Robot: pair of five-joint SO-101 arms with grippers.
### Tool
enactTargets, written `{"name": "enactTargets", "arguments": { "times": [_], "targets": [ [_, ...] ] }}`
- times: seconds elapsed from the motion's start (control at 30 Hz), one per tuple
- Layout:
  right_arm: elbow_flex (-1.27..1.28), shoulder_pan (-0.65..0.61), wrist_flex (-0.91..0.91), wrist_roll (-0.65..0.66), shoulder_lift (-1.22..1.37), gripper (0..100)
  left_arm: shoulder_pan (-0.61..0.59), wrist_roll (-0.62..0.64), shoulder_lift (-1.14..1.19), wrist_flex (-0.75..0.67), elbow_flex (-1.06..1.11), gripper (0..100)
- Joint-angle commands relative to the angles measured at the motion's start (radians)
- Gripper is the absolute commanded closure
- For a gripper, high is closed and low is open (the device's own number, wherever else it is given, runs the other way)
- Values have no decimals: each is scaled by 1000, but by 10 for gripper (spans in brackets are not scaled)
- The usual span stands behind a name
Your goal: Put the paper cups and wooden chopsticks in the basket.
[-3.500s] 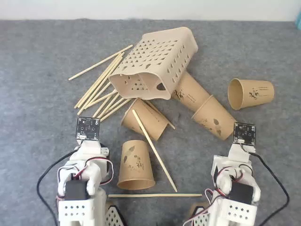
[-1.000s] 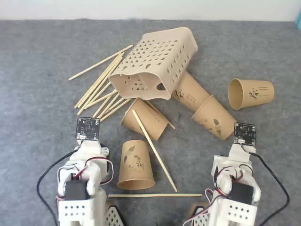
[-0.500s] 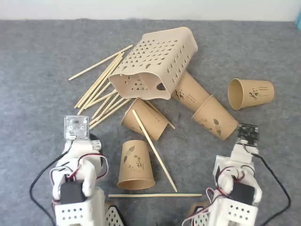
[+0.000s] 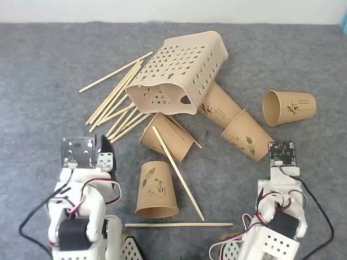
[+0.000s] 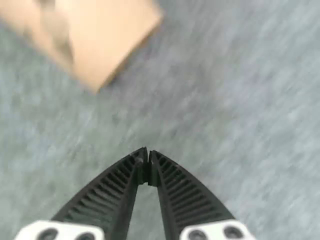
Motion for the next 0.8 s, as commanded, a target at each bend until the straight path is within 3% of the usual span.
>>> {"name": "enactTargets", "arguments": {
  "times": [0.0, 0.27, 0.4, 0.57, 0.77],
  "targets": [
    [-69, 2, -91, -71, 2, 992, 5, 2, 239, -23, -165, 854],
    [-358, -203, 2, -187, 16, 991, 12, 130, 818, -44, -536, 874],
    [-454, -291, 4, -239, 153, 951, 29, 196, 1092, -48, -671, 873],
    [-517, -309, -159, -348, 486, 968, 84, 292, 1379, -77, -796, 873],
    [-494, -306, -374, -468, 759, 965, 101, 387, 1610, -301, -848, 872]
  ]
}}
